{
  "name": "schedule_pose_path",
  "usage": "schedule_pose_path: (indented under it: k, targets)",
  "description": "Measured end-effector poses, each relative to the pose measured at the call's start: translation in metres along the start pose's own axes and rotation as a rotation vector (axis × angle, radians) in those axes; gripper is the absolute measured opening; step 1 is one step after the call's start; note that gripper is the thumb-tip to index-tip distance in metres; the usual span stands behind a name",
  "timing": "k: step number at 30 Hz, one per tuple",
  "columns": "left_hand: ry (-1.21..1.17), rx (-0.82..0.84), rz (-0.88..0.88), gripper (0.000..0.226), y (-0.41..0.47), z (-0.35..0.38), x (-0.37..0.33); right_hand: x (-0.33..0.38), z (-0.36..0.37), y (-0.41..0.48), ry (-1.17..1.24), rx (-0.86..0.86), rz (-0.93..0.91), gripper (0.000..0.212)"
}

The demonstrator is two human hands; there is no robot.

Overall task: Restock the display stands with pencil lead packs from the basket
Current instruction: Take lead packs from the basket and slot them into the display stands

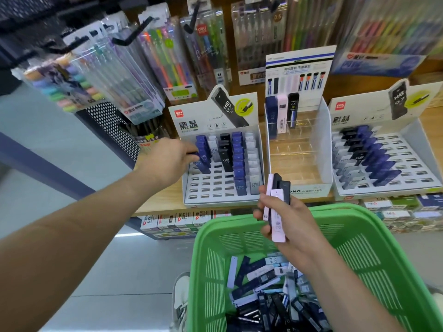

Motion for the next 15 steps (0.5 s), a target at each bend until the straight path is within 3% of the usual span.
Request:
schedule_pose_path:
  k: [2, 6, 9, 15]
  targets:
    - [0.046, 0.008, 0.05, 0.021, 0.001, 0.004, -0.007, 0.001, 0.003, 0.0, 0.006, 0.012, -0.008, 0.019]
    - [-0.056, -0.126, 0.022, 0.026, 0.002, 0.0, -0.012, 0.0, 0.006, -0.002, 0.036, 0.021, -0.008, 0.021]
    - [-0.113, -0.168, -0.06, 0.012, 0.003, 0.0, -0.007, -0.001, 0.008, -0.004, 0.048, 0.037, -0.011, 0.024]
    - [-0.003, -0.192, 0.0, 0.013, 0.003, -0.012, -0.014, 0.0, 0.006, -0.008, 0.112, 0.035, -0.002, 0.043]
Point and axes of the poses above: each hand's wrist, its own y-axis towards the middle knuckle, its own z-axis out of the palm, x = y × z, the point moved 7 cm from there along y, towards the middle knuckle, and after that the axes turned 7 degrees about x, right-handed, at the moved point
